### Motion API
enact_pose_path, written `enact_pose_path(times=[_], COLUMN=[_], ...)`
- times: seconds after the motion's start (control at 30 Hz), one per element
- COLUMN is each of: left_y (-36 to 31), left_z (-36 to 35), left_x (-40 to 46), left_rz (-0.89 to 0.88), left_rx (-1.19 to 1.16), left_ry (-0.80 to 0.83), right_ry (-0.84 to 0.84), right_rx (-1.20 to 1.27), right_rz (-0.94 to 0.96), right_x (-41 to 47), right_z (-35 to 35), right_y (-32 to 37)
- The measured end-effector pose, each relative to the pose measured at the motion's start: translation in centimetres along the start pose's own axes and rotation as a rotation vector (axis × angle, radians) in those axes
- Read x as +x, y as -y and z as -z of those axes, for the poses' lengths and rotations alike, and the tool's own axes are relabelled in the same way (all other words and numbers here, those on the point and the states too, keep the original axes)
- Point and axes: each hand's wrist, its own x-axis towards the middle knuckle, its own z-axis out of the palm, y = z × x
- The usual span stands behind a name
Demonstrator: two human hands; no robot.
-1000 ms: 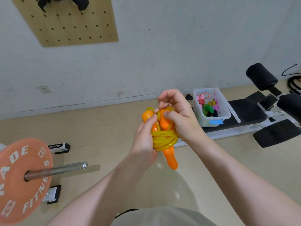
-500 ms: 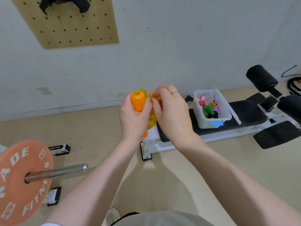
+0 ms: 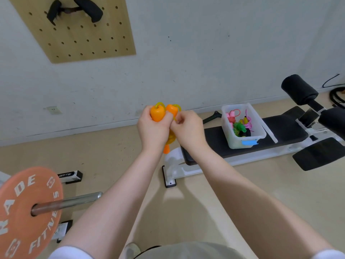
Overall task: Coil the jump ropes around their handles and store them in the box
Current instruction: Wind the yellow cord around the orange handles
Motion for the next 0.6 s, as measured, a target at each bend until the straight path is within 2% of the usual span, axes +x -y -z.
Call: enact_pose_path(times=[0.13, 0.23, 0.4, 0.53, 0.6], left_y=[1.0, 1.5, 2.2, 3.7, 3.7], left_z=[-1.1, -1.1, -1.9, -2.9, -3.7], left_x=[0.6, 1.1, 1.9, 1.5, 1.0], left_rz=[0.251, 0.342, 0.598, 0.795, 0.847], left_rx=[-0.148, -0.175, -0.229, -0.209, -0.191], left_ry=[-0.006, 0.005, 0.043, 0.226, 0.262], right_ry=[0.021, 0.073, 0.201, 0.316, 0.323], right_rx=[0.155, 0.317, 0.622, 0.374, 0.235], right_rz=[0.004, 0.000, -0.164, -0.014, 0.065], right_x=[0.2, 0.0, -0.3, -0.6, -0.9], right_z=[-1.8, -2.1, -1.9, 0.0, 1.1], right_y=[-1.5, -2.5, -3.0, -5.2, -6.2])
